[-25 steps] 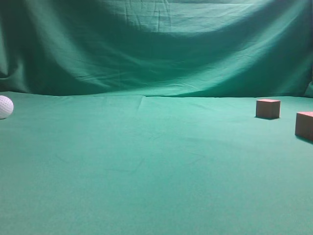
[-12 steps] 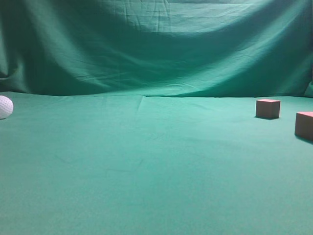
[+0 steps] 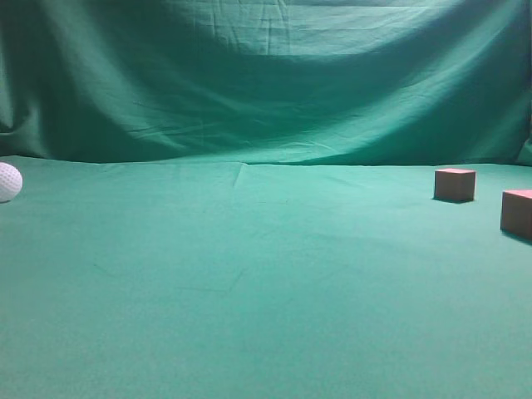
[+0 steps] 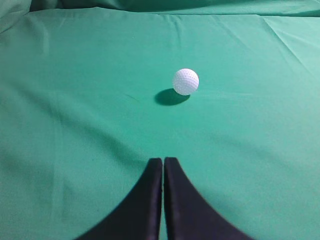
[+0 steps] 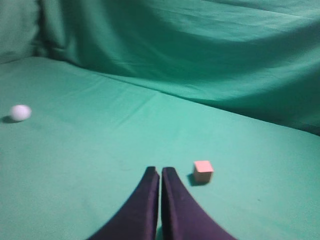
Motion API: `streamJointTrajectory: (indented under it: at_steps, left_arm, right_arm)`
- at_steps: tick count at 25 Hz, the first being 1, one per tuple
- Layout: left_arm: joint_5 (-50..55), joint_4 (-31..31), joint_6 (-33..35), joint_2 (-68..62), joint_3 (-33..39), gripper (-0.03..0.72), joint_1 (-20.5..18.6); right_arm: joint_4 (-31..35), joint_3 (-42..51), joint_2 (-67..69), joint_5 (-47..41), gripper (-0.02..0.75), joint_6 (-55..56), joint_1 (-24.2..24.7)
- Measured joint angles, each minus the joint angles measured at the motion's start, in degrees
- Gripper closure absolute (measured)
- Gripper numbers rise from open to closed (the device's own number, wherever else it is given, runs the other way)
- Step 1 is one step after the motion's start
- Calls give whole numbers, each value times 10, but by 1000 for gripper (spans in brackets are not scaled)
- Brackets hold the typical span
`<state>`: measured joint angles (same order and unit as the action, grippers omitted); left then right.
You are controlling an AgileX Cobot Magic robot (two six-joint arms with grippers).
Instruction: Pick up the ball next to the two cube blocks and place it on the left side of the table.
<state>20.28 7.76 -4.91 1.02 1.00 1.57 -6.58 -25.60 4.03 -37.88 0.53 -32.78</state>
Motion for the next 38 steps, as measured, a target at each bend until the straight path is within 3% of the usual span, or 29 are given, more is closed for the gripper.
streamJointTrajectory:
  at_steps: [4, 17, 38]
  left_arm:
    - [0, 0, 0, 0, 0, 688, 0]
    - [0, 0, 0, 0, 0, 688, 0]
    - [0, 0, 0, 0, 0, 688, 0]
  right_arm:
    - [0, 117, -2, 116, 738, 23, 98]
    - [11, 269, -46, 153, 738, 64, 269]
    - [20, 271, -46, 152, 738, 46, 290]
